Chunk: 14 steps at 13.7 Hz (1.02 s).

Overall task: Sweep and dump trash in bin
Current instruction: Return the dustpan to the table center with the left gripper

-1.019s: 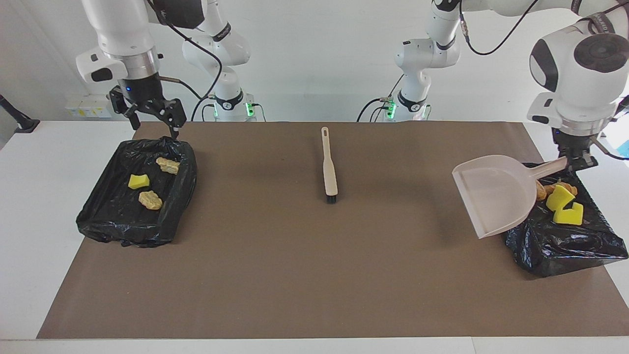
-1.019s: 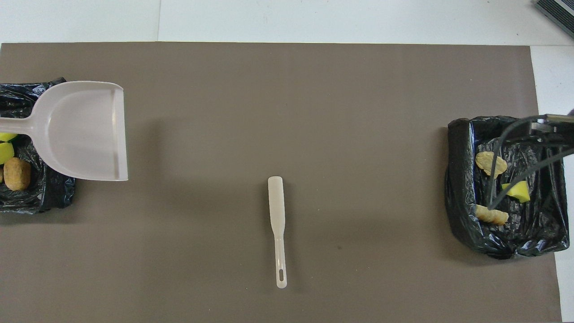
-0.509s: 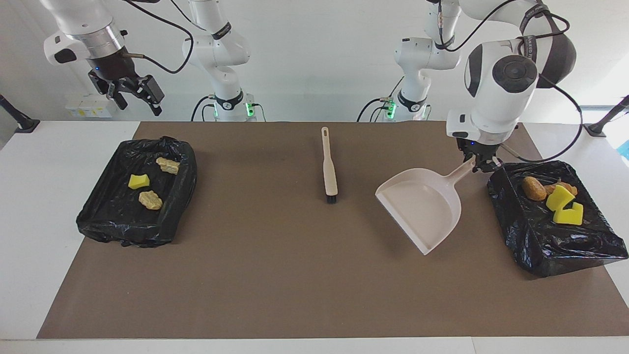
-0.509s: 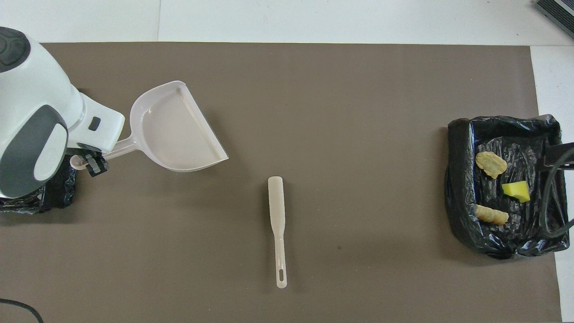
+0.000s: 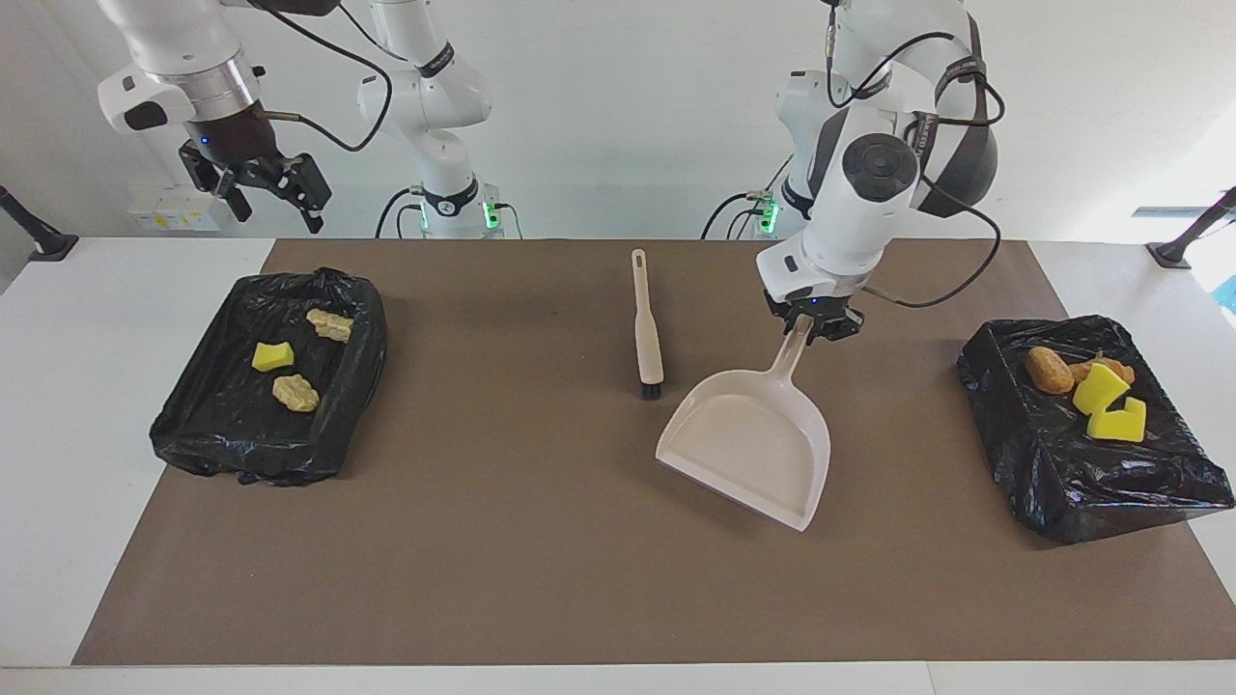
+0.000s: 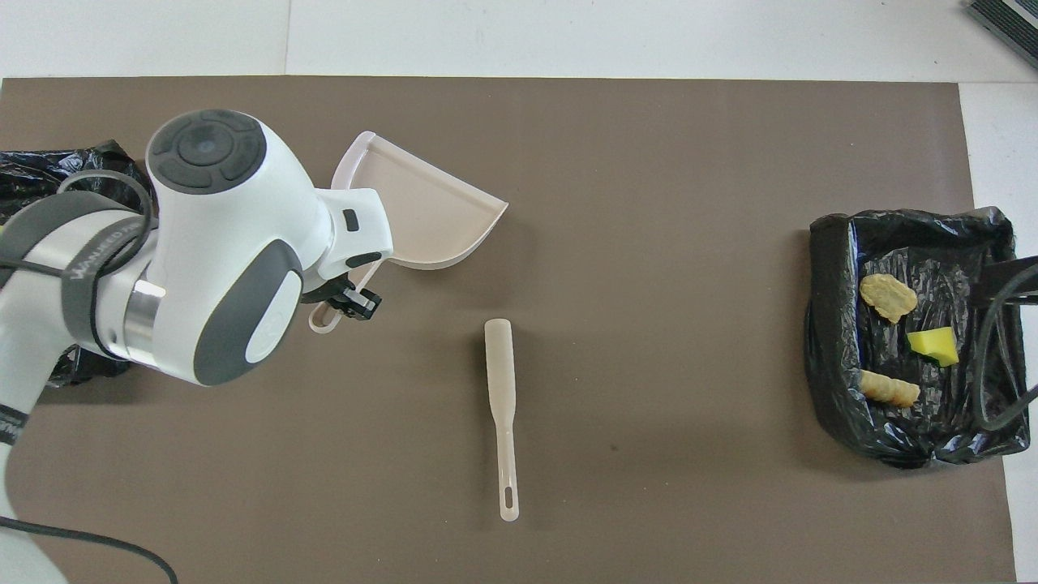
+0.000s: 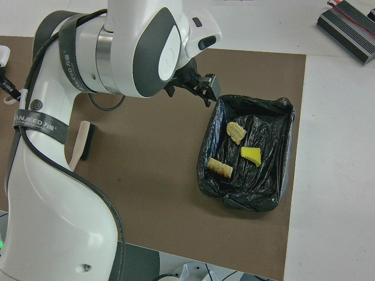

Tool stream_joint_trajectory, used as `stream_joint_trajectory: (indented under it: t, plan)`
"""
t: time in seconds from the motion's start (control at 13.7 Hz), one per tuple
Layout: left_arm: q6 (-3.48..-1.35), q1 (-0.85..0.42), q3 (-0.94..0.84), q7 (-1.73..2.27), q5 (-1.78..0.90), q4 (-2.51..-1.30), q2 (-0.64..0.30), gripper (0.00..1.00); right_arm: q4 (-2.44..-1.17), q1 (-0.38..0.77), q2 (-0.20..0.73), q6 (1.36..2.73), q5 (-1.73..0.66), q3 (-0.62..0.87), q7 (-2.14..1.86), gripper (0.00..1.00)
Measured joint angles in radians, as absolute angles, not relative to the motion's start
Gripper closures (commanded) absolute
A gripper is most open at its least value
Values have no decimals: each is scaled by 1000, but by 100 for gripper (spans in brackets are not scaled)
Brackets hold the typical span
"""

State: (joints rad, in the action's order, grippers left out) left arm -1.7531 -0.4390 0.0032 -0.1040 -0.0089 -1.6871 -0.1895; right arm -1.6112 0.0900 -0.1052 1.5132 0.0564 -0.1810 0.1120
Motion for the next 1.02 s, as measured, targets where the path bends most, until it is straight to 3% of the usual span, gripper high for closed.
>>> stream_joint_trajectory:
  t: [0.73, 0.8, 0.87, 1.02]
  plan:
    - [-2024, -579, 4, 263, -130, -1632, -386, 100, -1621, 10, -108, 1512, 49, -102, 109, 0]
    - [-2035, -591, 4, 294, -135, -1632, -399, 91, -1623, 10, -108, 1512, 48, -101, 109, 0]
    - [-2045, -606, 4, 317, -136, -1632, -410, 1, -1625, 10, -109, 1512, 48, -99, 109, 0]
    - [-2046, -626, 4, 339, -137, -1632, -417, 0, -1637, 10, -113, 1519, 48, -94, 109, 0]
